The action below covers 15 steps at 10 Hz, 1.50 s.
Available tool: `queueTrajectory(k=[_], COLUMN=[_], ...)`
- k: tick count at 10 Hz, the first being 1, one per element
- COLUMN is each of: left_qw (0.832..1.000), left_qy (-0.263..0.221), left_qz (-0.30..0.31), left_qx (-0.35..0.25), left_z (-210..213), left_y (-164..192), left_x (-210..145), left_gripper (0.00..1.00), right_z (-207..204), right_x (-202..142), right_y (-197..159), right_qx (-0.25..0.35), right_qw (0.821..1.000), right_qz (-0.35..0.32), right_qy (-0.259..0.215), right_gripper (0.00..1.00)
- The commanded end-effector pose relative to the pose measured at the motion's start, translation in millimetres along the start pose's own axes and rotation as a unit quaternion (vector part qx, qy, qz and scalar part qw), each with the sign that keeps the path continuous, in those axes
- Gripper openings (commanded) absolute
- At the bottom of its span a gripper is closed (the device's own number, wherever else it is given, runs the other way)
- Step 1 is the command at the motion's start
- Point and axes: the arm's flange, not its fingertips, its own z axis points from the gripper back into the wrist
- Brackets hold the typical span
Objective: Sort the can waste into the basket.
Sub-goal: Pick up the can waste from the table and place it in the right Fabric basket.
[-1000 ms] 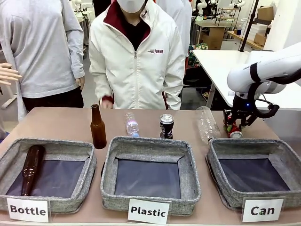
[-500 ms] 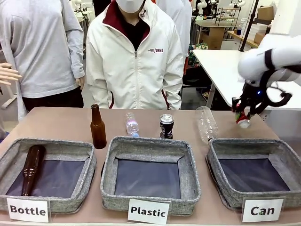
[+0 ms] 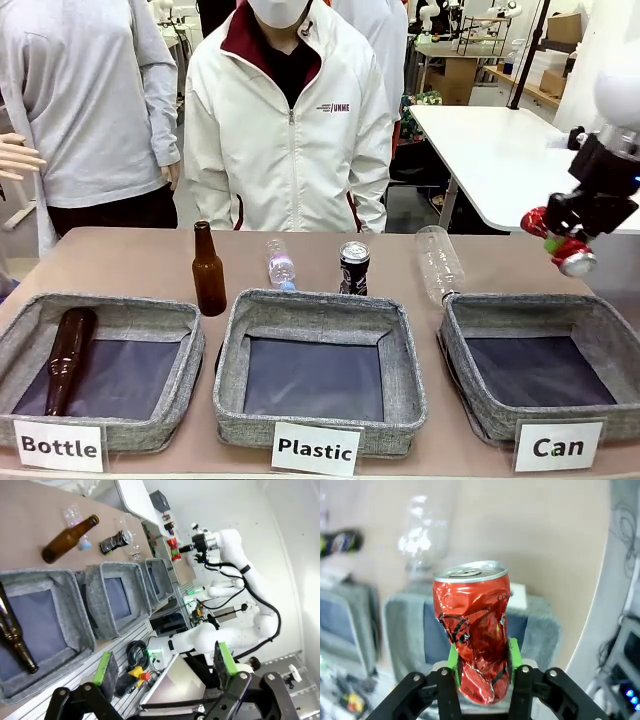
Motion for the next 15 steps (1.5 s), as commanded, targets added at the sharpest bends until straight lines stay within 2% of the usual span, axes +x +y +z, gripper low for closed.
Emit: queueTrajectory(k=[1,2,3,4,5,7,8,9,13,14,15], left_qw=[1.0,1.0,1.0,1.0,1.0,1.0,1.0,1.0,1.0,1.0,1.0], left_qy=[-0.01,-0.01,-0.01,-0.01,-0.01,-0.01,-0.01,-0.01,-0.01,-0.01,-0.01], left_qz=[-0.008,-0.008,-0.008,-0.008,-0.008,-0.008,-0.008,-0.008,-0.008,-0.008,-0.008], left_qx=[0.004,0.004,0.004,0.004,0.004,0.004,0.004,0.004,0.004,0.004,0.004], left_z=[6.5,6.5,6.5,6.5,6.5,6.5,6.5,6.5,6.5,6.5,6.5], left_y=[-5.7,-5.7,-5.7,-5.7,-5.7,-5.7,-5.7,-5.7,-5.7,-5.7,-5.7], left_x=[-2.3,-2.3,-2.3,-2.3,-2.3,-2.3,-2.3,-2.3,-2.3,-2.3,-2.3], left_gripper=[1.0,1.0,1.0,1.0,1.0,1.0,1.0,1.0,1.0,1.0,1.0], right_z=[-4.9,-12.7,-21.0,-27.4,-30.0,-32.2,-32.4,-32.4,-32.9,-30.9,-25.7], right_x=[-47.2,-64.4,-73.4,-80.8,-86.5,-84.1,-83.9,-83.6,-78.4,-75.5,-69.8], right_y=[-1.3,5.8,14.2,20.2,20.7,20.5,20.1,20.6,18.2,17.0,13.6], right_qx=[0.019,-0.013,-0.051,-0.071,-0.059,-0.046,-0.044,-0.045,-0.027,0.011,0.08], right_qw=[0.986,0.965,0.935,0.896,0.874,0.866,0.867,0.865,0.867,0.878,0.91], right_qz=[0.162,0.259,0.35,0.436,0.482,0.496,0.494,0.498,0.495,0.477,0.405], right_qy=[0.019,0.031,0.032,0.037,0.038,0.04,0.041,0.044,0.043,0.041,0.019], right_gripper=[0.0,0.0,0.0,0.0,0.0,0.0,0.7,1.0,1.0,1.0,1.0])
